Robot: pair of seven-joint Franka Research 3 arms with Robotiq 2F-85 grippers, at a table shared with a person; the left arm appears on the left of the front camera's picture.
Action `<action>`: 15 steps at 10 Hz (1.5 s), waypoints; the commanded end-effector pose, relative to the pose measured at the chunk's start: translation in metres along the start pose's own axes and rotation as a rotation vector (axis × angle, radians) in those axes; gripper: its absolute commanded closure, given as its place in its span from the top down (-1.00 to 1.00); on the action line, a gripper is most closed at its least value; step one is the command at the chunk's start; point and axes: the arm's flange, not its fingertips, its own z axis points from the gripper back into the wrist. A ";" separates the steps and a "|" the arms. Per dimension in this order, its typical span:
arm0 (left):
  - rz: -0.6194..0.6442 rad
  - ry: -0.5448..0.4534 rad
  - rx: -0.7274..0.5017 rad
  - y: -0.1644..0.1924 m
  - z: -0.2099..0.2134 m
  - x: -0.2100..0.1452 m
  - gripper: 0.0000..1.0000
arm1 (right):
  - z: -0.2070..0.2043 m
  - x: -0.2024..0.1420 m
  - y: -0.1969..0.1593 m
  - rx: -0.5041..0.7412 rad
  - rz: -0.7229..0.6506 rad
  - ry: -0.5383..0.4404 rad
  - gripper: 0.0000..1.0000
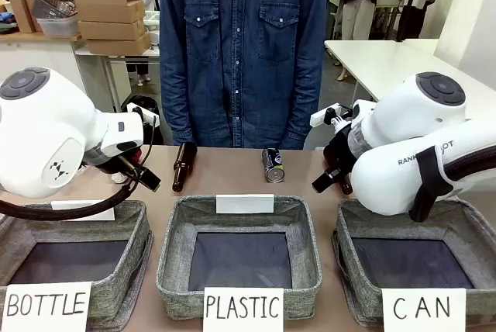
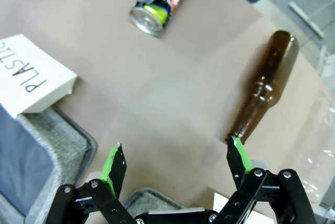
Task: Sort the can waste into the basket.
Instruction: Pick up the can waste from the table and place it in the right Fabric basket.
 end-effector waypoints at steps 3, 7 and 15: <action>-0.131 -0.059 0.048 -0.032 0.179 -0.034 1.00 | 0.176 -0.037 -0.008 0.056 0.082 -0.077 1.00; -0.140 -0.057 0.058 -0.031 0.179 0.013 1.00 | 0.171 0.008 -0.010 0.024 0.068 -0.084 1.00; 0.532 -0.379 -1.100 0.084 0.222 -0.075 1.00 | 0.238 -0.064 -0.142 0.969 -1.008 0.012 1.00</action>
